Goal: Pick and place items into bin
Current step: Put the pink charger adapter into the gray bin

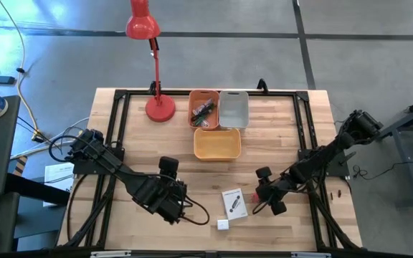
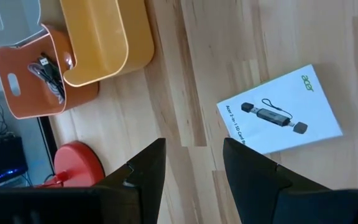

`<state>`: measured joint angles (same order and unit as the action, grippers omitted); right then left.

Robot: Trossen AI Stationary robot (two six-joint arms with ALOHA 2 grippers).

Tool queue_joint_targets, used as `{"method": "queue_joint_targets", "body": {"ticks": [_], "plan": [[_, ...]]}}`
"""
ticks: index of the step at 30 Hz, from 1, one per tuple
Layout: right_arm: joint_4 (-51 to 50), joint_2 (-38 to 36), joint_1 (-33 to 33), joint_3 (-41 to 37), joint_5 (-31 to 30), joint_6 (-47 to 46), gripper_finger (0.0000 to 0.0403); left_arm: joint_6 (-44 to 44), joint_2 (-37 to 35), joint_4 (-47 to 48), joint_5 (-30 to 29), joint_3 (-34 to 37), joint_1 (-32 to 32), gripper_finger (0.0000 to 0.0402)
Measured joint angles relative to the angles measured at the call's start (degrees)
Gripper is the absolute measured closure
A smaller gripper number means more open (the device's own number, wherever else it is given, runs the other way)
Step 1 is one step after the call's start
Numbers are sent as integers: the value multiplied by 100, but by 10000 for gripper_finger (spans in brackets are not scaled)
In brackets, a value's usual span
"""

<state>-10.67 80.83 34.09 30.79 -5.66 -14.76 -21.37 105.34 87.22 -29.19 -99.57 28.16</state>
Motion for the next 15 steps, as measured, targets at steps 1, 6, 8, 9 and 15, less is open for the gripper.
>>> {"method": "queue_joint_targets", "body": {"ticks": [1, 6, 8, 9, 15], "plan": [[-57, 9, 0, -18, 0, -4, 204, 0, 0, -1, 0, 0, 0, 252], [-124, -4, -7, 5, -2, -237, 193, 0, 2, -2, -2, 0, -1, 252], [-85, -3, -9, 3, -3, -314, 193, -10, 2, -4, -2, 0, 0, 252], [-51, -4, -9, 8, -3, -321, 193, -15, 2, -4, -2, 0, 0, 252], [121, -4, -9, 9, -112, -323, 200, -17, 2, -7, -2, 0, 0, 252]]}}
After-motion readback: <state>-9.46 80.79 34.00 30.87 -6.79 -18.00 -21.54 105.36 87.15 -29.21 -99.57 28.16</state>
